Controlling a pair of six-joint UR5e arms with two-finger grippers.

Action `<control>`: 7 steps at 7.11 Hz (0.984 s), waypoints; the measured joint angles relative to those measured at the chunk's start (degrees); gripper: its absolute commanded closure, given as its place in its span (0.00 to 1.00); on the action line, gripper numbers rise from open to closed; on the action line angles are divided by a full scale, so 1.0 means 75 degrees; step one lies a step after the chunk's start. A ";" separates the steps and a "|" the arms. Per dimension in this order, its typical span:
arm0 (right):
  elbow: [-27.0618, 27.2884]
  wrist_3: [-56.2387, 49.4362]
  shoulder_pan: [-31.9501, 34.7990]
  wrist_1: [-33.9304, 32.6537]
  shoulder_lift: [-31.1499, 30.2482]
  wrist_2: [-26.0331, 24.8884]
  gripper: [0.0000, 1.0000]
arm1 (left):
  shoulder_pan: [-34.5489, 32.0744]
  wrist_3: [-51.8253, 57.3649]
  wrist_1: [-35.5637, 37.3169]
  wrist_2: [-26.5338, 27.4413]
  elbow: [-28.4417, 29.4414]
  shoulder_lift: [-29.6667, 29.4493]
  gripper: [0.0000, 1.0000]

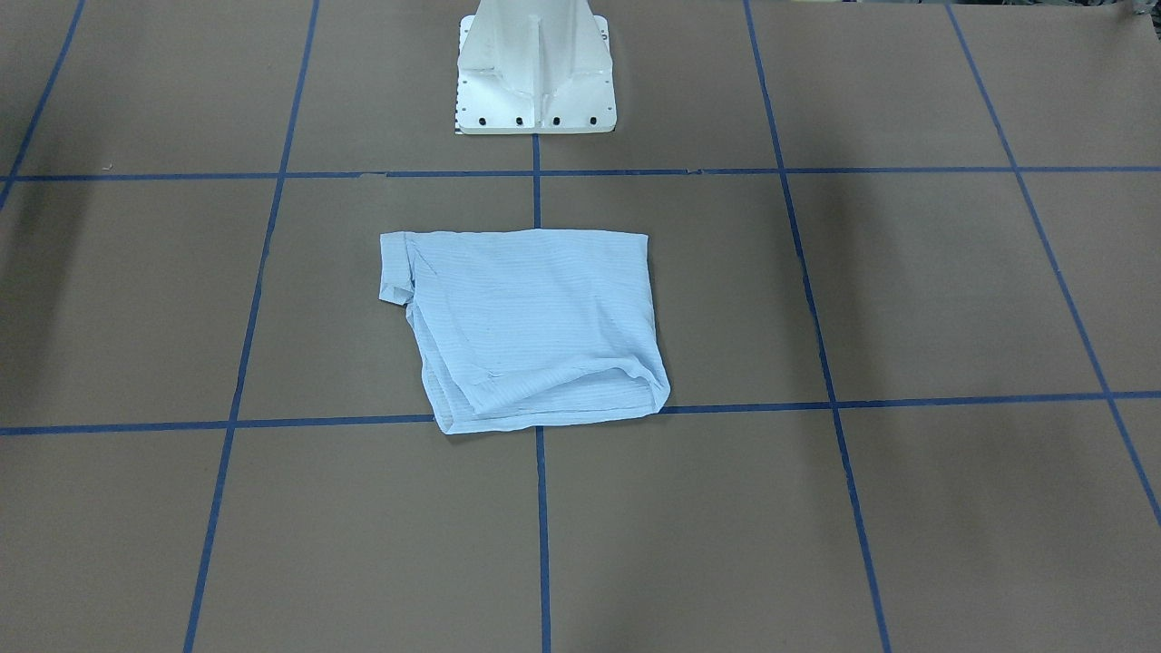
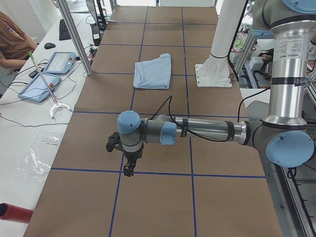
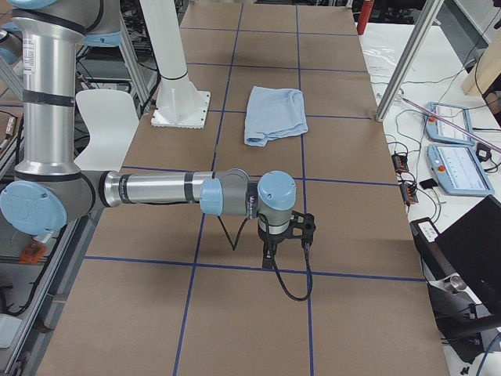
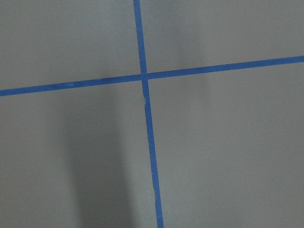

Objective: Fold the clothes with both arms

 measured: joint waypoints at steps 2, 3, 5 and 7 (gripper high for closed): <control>-0.0012 0.0003 -0.0007 0.0011 -0.0002 0.0003 0.00 | -0.0001 -0.0331 0.0003 -0.0008 -0.0007 0.0000 0.01; -0.0014 0.0004 -0.0008 0.0013 -0.0002 0.0005 0.00 | -0.0003 -0.0774 0.0008 -0.0008 -0.0019 0.0000 0.01; -0.0014 0.0009 -0.0008 0.0013 -0.0002 0.0006 0.00 | -0.0004 -0.1478 0.0011 -0.0014 -0.0021 0.0001 0.01; -0.0005 0.0010 -0.0009 0.0013 -0.0002 0.0006 0.00 | -0.0004 -0.1630 0.0011 -0.0010 -0.0012 0.0004 0.01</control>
